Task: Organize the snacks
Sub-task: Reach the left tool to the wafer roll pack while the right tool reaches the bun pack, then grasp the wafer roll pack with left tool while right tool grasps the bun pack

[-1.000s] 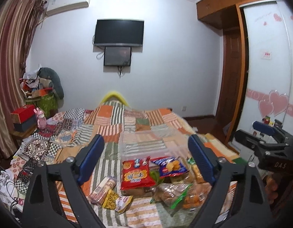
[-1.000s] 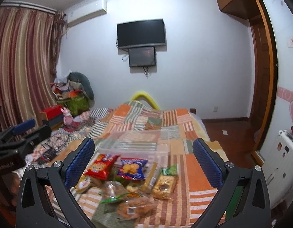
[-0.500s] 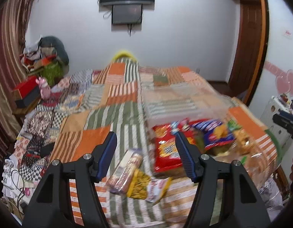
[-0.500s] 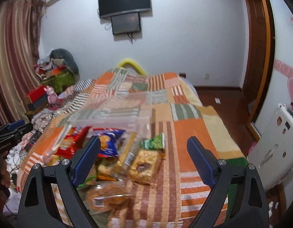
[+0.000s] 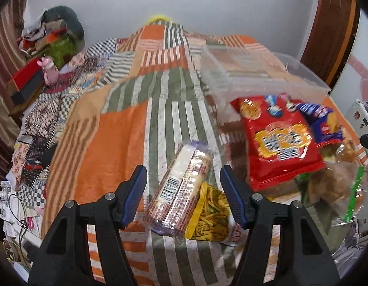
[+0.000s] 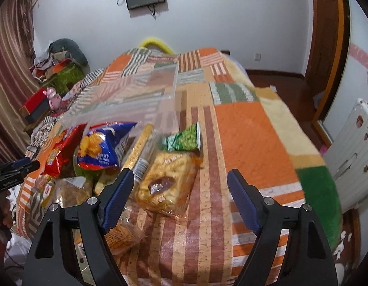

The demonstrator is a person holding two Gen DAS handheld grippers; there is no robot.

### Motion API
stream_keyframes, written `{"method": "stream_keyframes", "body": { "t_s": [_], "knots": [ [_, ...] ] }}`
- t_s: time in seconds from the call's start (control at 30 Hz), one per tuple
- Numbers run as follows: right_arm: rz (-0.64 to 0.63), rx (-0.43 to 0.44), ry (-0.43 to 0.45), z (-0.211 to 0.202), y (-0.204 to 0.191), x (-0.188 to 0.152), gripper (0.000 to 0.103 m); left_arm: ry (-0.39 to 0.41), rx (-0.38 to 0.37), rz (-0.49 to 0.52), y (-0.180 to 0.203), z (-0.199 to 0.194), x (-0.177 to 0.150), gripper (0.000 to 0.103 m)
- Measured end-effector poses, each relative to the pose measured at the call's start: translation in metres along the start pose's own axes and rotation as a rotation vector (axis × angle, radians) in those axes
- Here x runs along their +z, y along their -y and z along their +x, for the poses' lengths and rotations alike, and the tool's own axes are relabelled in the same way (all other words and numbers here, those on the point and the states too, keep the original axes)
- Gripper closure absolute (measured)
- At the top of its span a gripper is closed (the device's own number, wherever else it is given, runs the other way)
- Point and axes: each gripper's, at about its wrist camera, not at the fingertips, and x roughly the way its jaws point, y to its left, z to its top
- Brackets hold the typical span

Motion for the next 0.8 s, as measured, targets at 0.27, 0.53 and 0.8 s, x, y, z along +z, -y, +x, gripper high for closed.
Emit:
{"method": "stream_keyframes", "body": {
  "t_s": [0.27,0.53,0.8],
  "knots": [
    [-0.010,0.004,-0.069,0.020,-0.003,-0.001,0.025,-0.073,0.021,0.017,-0.005,0.038,-0.003,0.039],
    [0.018,0.041,-0.112,0.033,-0.001,0.000,0.033,-0.080,0.032,-0.011,-0.014,0.058,-0.004,0.040],
    [-0.030,0.008,-0.128,0.039,-0.008,0.001,0.057,-0.065,0.041,0.009,-0.009,0.054,-0.006,0.057]
  ]
}}
